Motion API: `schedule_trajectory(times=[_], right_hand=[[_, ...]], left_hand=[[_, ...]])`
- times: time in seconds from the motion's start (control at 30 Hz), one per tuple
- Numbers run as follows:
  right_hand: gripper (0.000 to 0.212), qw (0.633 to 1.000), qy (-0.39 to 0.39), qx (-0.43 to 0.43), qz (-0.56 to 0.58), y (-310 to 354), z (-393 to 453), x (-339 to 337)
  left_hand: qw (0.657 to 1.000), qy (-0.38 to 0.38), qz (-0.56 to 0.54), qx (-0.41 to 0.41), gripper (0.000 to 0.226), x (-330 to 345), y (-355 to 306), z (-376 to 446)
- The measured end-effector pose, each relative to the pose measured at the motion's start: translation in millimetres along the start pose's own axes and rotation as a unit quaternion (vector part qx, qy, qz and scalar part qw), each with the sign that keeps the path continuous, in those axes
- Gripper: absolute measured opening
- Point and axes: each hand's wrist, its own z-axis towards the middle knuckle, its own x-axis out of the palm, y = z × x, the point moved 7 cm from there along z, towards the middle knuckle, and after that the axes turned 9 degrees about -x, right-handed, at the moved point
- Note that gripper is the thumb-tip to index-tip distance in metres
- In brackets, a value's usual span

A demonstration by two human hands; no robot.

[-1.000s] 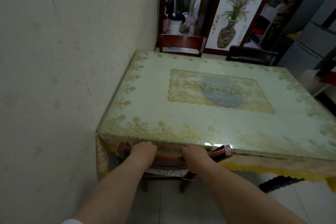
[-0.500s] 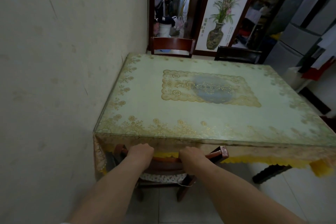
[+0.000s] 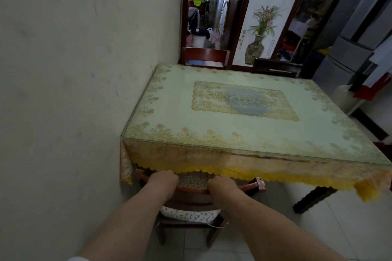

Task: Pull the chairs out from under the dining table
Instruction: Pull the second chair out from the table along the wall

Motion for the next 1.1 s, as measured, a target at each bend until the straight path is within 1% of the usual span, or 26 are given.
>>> schedule_trajectory(times=[0.13, 0.27, 0.43, 0.57, 0.73, 0.83, 1.0, 1.1], right_hand=[[0.011, 1.000, 0.002, -0.009, -0.005, 10.5, -26.4, 12.7], [0.020, 1.000, 0.000, -0.014, -0.011, 24.6, -55.1, 32.7], [0.018, 1.000, -0.002, -0.011, -0.028, 44.1, -88.0, 57.2], [0.021, 1.000, -0.006, -0.008, -0.028, 61.4, -113.6, 70.4], [0.017, 1.000, -0.012, -0.003, -0.018, 86.2, -145.7, 85.7], [0.009, 1.000, -0.005, -0.001, -0.020, 107.0, -168.2, 101.9], [0.008, 1.000, -0.011, -0.008, -0.013, 133.8, -200.4, 126.3], [0.018, 1.000, -0.017, -0.009, -0.014, 144.9, -219.4, 139.6]], left_hand=[[1.000, 0.007, -0.012, -0.012, 0.030, 13.4, -9.8, -28.8], [1.000, 0.002, -0.017, -0.014, 0.023, 32.4, -22.9, -62.9], [0.999, -0.015, -0.017, -0.025, 0.027, 53.0, -34.3, -99.5], [1.000, -0.014, 0.002, -0.025, 0.029, 67.4, -38.9, -129.0], [1.000, -0.025, 0.014, -0.013, 0.029, 83.6, -42.9, -169.0], [1.000, -0.027, 0.015, -0.005, 0.031, 100.6, -43.5, -193.8], [0.999, -0.027, 0.016, -0.002, 0.029, 127.5, -46.5, -233.2], [1.000, -0.014, 0.025, -0.004, 0.031, 140.8, -51.1, -255.9]])
